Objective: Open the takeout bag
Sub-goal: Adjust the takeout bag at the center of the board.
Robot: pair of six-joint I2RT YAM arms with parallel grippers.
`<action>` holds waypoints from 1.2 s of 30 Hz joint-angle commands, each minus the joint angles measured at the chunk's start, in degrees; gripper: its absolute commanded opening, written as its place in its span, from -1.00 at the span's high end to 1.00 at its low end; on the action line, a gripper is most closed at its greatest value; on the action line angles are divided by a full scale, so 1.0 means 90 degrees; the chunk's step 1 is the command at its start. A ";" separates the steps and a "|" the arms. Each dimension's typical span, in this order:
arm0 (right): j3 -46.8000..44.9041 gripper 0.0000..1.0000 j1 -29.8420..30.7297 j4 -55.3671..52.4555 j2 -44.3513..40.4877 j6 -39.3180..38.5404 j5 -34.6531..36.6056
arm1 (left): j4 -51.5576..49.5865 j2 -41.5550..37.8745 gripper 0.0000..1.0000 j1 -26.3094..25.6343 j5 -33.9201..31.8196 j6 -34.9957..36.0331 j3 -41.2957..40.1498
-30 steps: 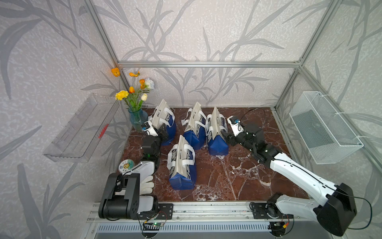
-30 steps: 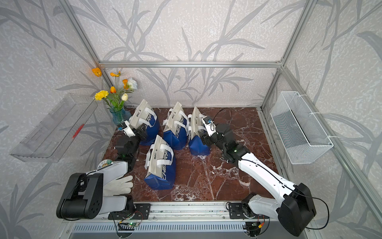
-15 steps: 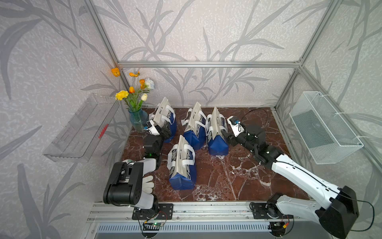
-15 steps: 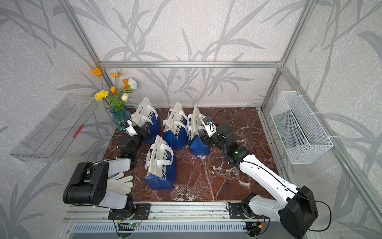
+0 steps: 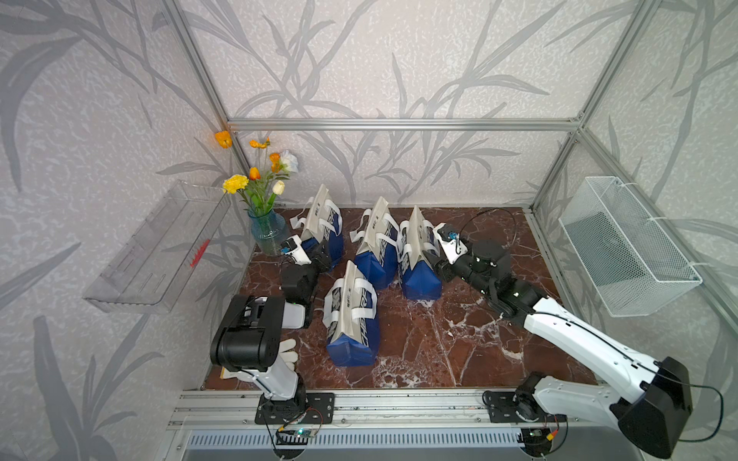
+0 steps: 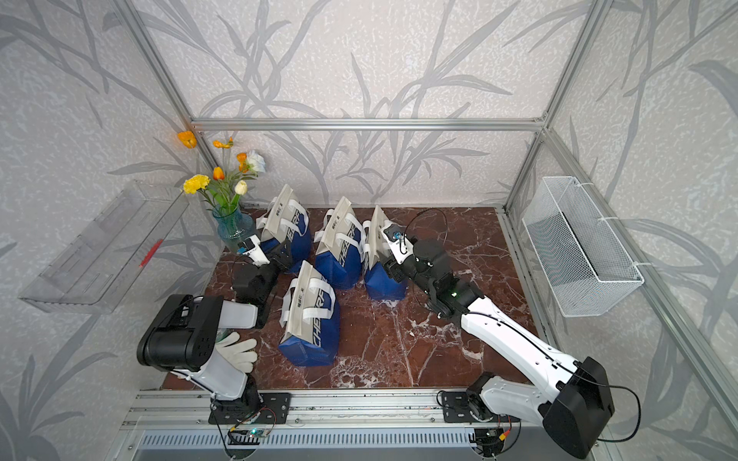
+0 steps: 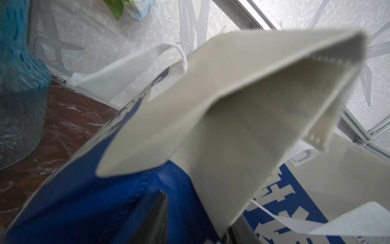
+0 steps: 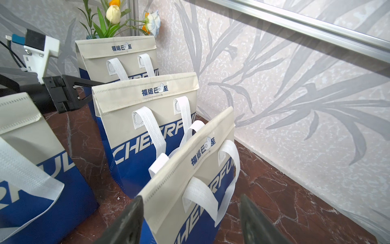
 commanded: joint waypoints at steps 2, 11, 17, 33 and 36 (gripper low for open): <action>0.0432 -0.35 0.0226 0.0035 0.0140 -0.0207 0.0168 | 0.0471 0.0124 0.60 -0.0004 0.0326 0.0009 0.0251; 0.0885 -0.32 0.0551 0.0502 0.0495 -0.0843 -0.0061 | -0.0285 -0.0600 1.00 -0.0003 0.0342 0.0528 0.0273; 0.1126 -0.25 0.0735 0.1117 0.0943 -0.1303 -0.0429 | -0.0972 -0.1307 1.00 -0.0014 0.0444 0.0919 0.0244; 0.0999 -0.26 0.1217 0.1529 0.1314 -0.1804 -0.0229 | -0.1634 -0.1547 1.00 -0.0043 0.0497 0.1383 -0.0261; 0.0858 -0.29 0.1238 0.1562 0.1220 -0.1819 -0.0164 | -0.1649 -0.1552 0.74 -0.0043 0.0497 0.1363 -0.0330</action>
